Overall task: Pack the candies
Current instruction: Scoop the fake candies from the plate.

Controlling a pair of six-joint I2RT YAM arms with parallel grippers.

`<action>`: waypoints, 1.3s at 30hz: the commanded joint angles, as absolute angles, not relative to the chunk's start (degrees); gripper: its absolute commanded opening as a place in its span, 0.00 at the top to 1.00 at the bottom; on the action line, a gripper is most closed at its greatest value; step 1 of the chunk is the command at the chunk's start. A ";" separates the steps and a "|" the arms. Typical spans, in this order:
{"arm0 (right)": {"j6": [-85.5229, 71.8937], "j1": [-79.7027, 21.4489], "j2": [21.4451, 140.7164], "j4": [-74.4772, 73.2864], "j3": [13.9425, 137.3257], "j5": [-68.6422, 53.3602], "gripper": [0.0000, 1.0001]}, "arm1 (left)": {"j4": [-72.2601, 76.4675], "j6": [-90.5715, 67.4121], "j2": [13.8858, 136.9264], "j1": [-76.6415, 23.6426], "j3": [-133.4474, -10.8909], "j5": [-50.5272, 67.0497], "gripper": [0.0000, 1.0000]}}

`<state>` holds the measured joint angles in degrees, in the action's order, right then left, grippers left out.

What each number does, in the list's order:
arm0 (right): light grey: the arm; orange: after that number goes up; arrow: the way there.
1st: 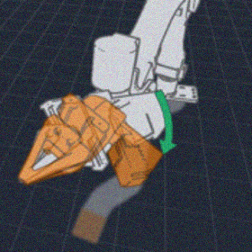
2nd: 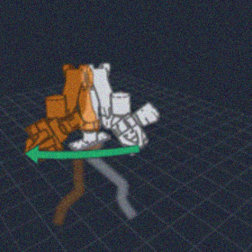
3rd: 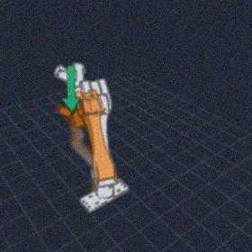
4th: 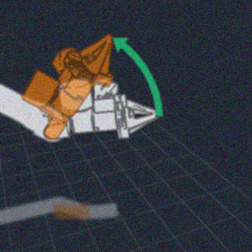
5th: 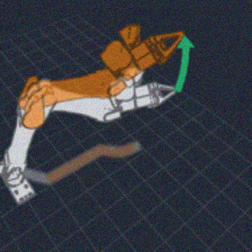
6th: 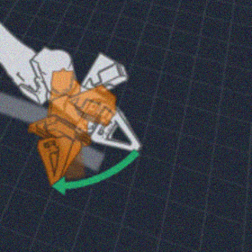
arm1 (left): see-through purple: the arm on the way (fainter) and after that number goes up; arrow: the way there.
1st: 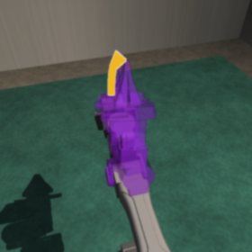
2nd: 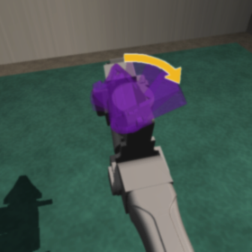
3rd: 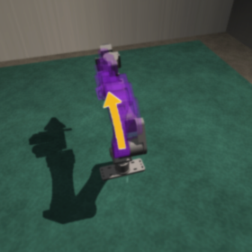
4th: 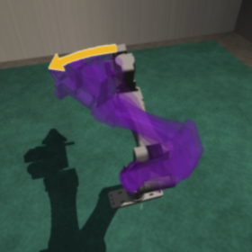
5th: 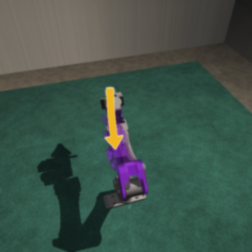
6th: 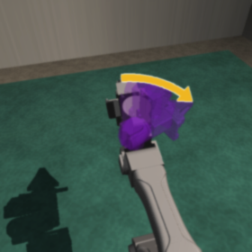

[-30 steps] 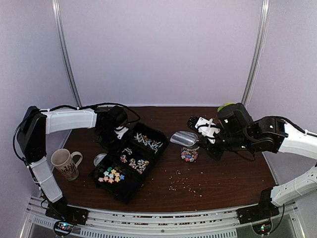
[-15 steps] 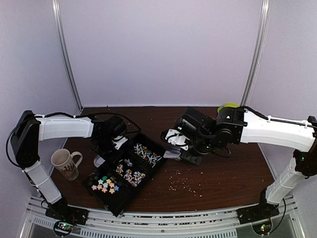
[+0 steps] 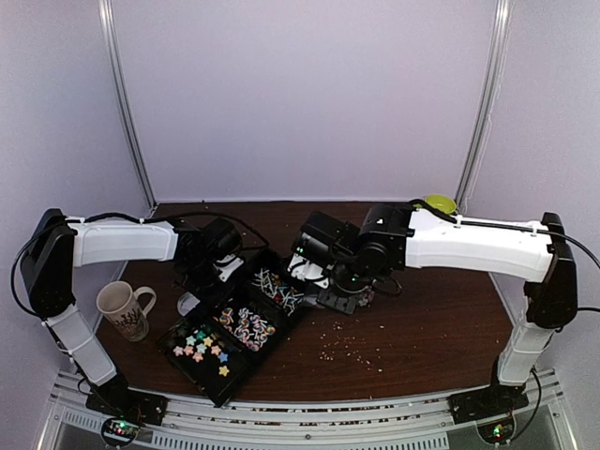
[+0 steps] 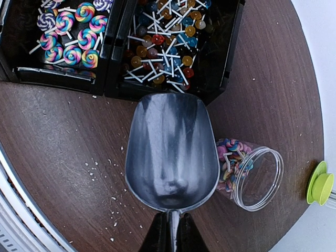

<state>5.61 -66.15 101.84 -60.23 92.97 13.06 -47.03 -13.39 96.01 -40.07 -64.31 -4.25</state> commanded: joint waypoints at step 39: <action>1.44 -62.66 113.99 -28.24 85.68 8.05 1.00 | -41.03 -9.94 92.64 -40.83 -65.65 4.78 1.00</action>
